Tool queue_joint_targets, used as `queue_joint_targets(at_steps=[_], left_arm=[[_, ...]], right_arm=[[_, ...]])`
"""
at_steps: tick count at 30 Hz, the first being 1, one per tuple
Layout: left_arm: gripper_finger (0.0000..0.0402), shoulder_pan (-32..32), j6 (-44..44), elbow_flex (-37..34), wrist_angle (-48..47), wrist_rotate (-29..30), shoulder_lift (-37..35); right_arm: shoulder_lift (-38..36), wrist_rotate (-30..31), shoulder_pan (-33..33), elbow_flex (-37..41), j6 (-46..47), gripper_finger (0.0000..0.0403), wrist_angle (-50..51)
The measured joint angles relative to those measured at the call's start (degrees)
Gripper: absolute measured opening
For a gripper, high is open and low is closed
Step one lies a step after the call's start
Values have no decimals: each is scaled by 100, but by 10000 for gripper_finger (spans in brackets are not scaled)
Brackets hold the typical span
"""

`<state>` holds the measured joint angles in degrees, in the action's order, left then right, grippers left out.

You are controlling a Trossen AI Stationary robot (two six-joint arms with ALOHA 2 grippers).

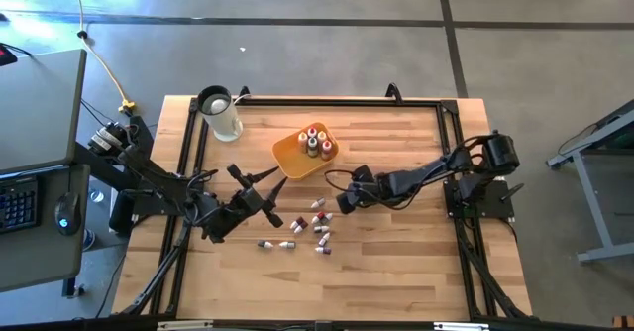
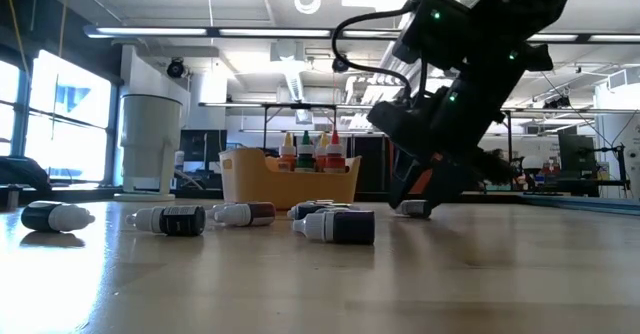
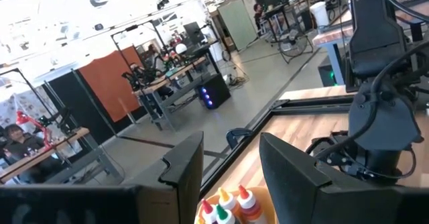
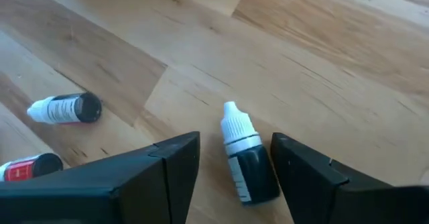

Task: Pick & Place food coloring
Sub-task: Put the small dark green food coloring bottle into the yellow bin

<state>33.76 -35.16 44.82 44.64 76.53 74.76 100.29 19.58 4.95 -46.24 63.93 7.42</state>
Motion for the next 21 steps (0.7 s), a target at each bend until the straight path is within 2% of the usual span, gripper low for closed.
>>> queue_joint_targets(at_steps=[4, 14, 18, 21], left_arm=[[144, 1, -2, 0, -27, 0, 0], [144, 0, -2, 0, -26, -2, 0], [144, 0, 57, 0, -26, -5, 0], [144, 1, 90, 0, -25, -10, 0]], right_arm=[[4, -35, 18, 1, -328, 158, 21], [4, -195, 34, 4, -875, 72, 183], [16, -39, 37, 22, -1043, 68, -21], [66, 98, 11, 40, -1414, 76, -683]])
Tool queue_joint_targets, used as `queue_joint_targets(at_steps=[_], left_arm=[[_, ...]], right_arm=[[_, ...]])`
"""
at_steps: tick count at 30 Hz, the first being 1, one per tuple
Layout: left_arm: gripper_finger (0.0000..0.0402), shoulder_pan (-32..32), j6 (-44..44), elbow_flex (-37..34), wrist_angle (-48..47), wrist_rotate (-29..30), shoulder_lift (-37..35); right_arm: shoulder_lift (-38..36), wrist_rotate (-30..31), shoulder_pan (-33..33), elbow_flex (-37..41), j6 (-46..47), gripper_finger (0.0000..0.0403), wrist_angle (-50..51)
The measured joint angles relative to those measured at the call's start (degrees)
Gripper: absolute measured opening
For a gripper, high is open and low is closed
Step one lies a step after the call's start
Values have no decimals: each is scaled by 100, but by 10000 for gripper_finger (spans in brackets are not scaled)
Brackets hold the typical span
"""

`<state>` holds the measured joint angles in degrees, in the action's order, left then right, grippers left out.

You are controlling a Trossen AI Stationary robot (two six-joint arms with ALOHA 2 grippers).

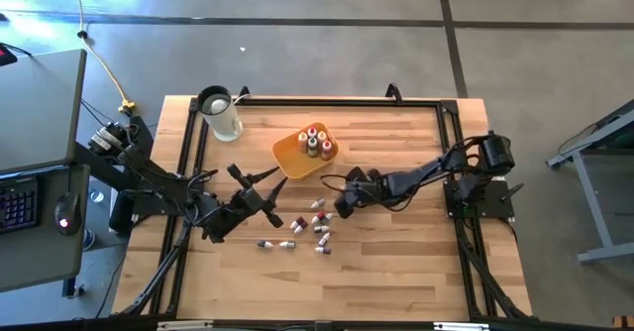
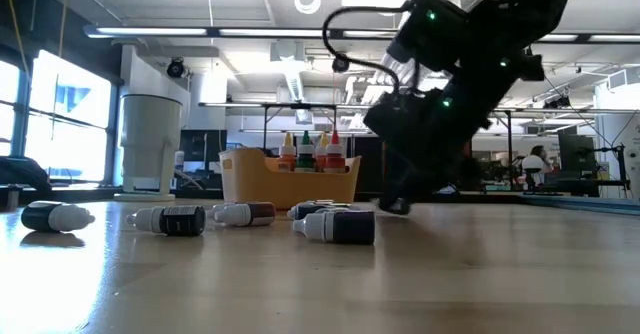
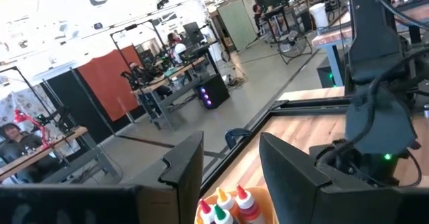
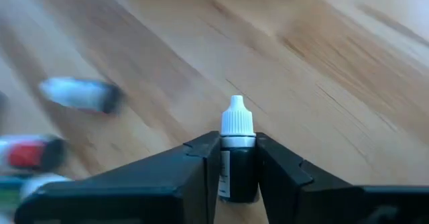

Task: Pick & Place food coloring
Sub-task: Put the small dark green food coloring bottle into the yellow bin

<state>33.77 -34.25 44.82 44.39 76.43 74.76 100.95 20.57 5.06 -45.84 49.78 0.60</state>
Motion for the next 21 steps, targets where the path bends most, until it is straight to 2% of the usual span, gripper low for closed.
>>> queue_joint_targets(at_steps=[4, 10, 12, 16, 21], left_arm=[[144, -1, 1, 0, -1, -5, 0], [144, 0, 4, 0, 3, -118, 0], [144, -1, 4, 0, 1, -124, 0], [144, -1, 4, 0, 2, -113, 0], [144, -1, 4, 0, 3, -111, 0]], right_arm=[[-15, 157, -149, -10, -1077, 78, -1571], [-27, 737, -409, -10, -3010, 75, -3620], [-28, 706, -573, -12, -3300, 79, -3835], [-26, 238, -838, -12, -3336, 80, -3731], [276, 27, -894, -170, -3568, 82, -3749]])
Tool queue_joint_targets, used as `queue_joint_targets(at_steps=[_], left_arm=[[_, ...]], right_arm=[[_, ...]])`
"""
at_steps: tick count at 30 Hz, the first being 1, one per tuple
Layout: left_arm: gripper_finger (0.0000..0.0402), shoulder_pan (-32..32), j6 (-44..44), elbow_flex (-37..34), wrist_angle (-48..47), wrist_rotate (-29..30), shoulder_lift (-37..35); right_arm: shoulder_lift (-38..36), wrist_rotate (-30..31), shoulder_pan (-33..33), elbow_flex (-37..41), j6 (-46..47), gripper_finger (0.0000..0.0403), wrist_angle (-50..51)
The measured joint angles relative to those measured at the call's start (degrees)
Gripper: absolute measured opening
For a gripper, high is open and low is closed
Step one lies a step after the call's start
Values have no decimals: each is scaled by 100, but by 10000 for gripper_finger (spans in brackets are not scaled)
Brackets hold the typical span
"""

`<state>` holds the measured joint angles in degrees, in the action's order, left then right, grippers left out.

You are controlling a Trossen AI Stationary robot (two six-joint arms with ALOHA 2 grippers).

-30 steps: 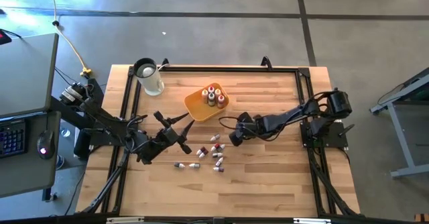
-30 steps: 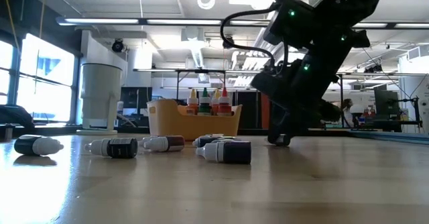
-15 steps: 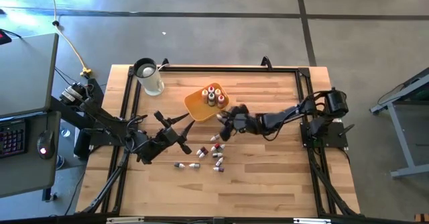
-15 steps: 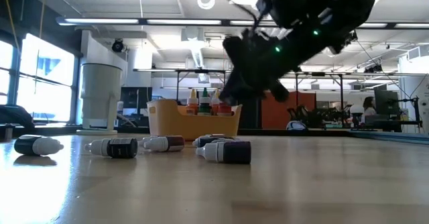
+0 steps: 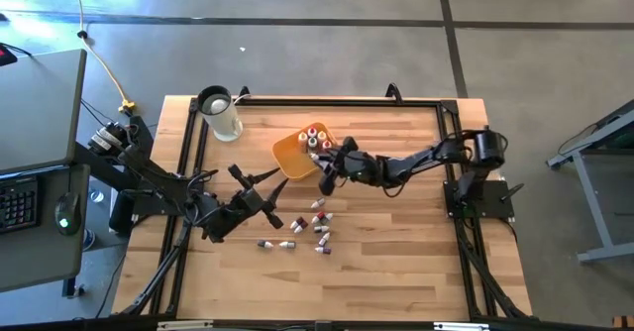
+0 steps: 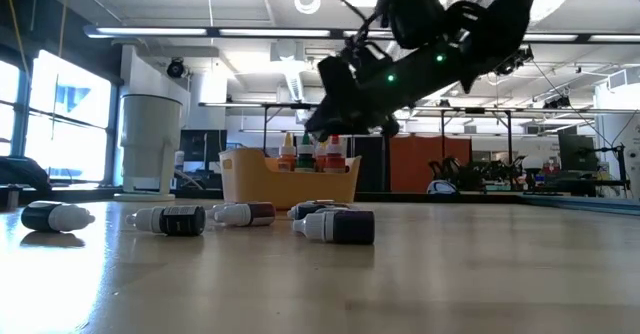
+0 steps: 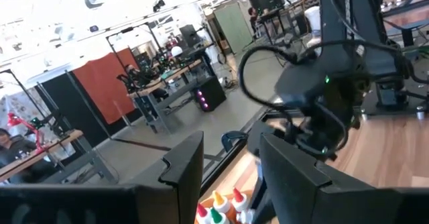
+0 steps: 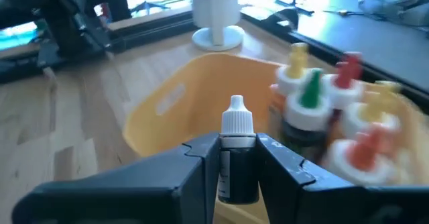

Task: Pick & Place food coloring
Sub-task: Put the small dark green food coloring bottle into the yellow bin

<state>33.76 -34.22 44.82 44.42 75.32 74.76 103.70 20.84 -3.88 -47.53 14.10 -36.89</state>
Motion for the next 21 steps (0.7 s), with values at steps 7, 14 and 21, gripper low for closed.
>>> queue_joint_targets(at_steps=[7, 14, 21], left_arm=[[144, 0, 2, 0, -2, 23, 0], [144, 0, 2, 0, -262, -20, 0], [144, 0, 2, 0, -583, -25, 0]], right_arm=[[946, 62, 52, -1258, -800, 83, 796], [1195, 302, 50, -2268, -1011, 83, 2543], [1143, 103, 63, -2457, -1311, 99, 2630]])
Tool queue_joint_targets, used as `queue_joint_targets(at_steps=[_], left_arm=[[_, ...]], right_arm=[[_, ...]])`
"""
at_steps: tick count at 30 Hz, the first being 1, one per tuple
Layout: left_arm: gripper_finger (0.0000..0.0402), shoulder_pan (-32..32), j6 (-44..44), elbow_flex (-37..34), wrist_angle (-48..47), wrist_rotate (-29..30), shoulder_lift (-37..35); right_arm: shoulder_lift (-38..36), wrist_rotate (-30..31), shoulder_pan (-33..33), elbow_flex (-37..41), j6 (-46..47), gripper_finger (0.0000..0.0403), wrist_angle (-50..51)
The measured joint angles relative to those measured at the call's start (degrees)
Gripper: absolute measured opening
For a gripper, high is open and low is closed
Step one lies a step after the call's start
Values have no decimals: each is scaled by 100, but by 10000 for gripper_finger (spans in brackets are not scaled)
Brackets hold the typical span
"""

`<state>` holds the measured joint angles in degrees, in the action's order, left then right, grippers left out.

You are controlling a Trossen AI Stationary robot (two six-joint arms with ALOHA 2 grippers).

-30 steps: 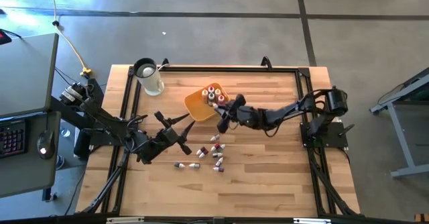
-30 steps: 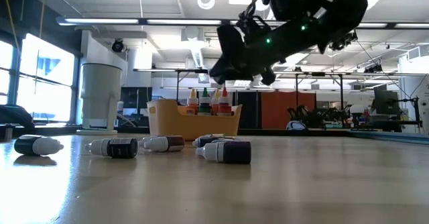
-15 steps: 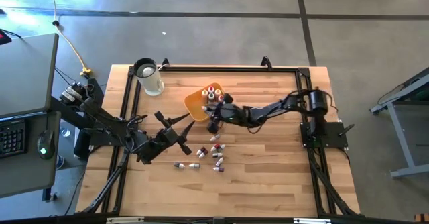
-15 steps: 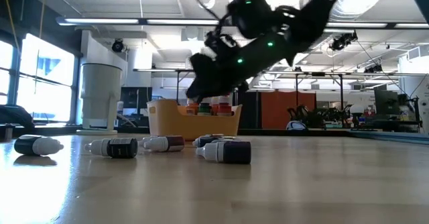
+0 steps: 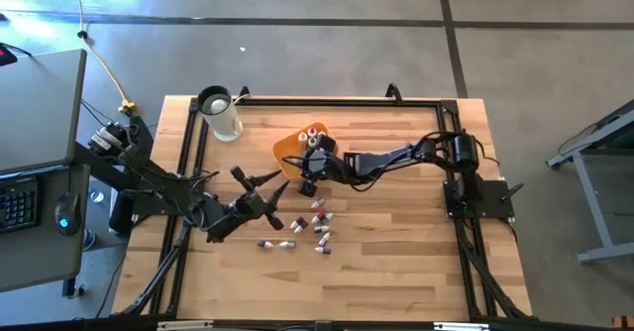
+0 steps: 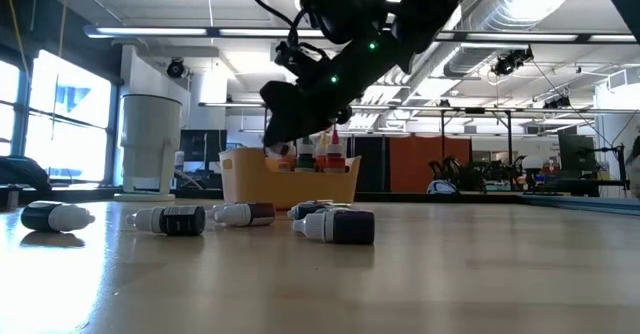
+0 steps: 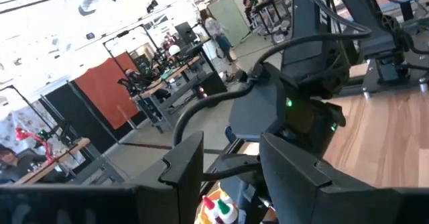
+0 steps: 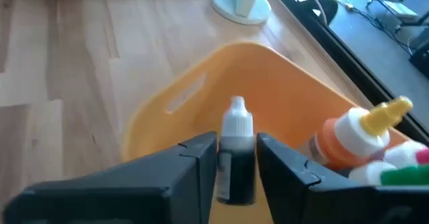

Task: Pick & Place food coloring
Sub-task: Put the small dark green food coloring bottle into the yellow bin

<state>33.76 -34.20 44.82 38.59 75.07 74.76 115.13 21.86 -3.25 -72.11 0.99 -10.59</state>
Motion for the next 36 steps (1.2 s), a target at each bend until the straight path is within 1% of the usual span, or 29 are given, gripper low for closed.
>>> queue_joint_targets(at_steps=[4, 7, 9, 11, 15, 21, 25, 28, 32, 34, 36], left_arm=[[144, 0, 0, 0, -61, -122, 0], [144, 0, 0, 0, -160, -154, 0], [144, 0, 0, 0, -153, -174, 0], [144, 0, 0, 0, -159, -235, 0], [144, 0, 0, 0, -157, -256, 0], [144, 0, 0, 0, -170, -256, 0], [144, 0, 1, 0, -234, -269, 0], [144, 0, 2, 0, -286, -269, 0], [144, 0, 2, 0, -282, -269, 0], [144, 0, 1, 0, -280, -267, 0], [144, 0, 2, 0, -281, -269, 0]], right_arm=[[0, -26, 2, 1, -135, 137, 7], [0, 114, 2, 1, -117, 167, 5], [0, 174, 4, 1, -114, 183, 10], [0, 110, 27, 1, -115, 194, 4], [-200, -125, 229, 8, -351, 199, 54], [-797, -82, 678, 6, -1024, 196, 92], [-1278, -50, 927, 6, -1335, 197, 290], [-1653, 52, 1080, 6, -1509, 197, 781], [-2236, 217, 1228, 3, -1390, 197, 2104], [-2485, 87, 1290, 3, -1016, 197, 2961], [-2698, -285, 1332, 4, -499, 197, 3818]])
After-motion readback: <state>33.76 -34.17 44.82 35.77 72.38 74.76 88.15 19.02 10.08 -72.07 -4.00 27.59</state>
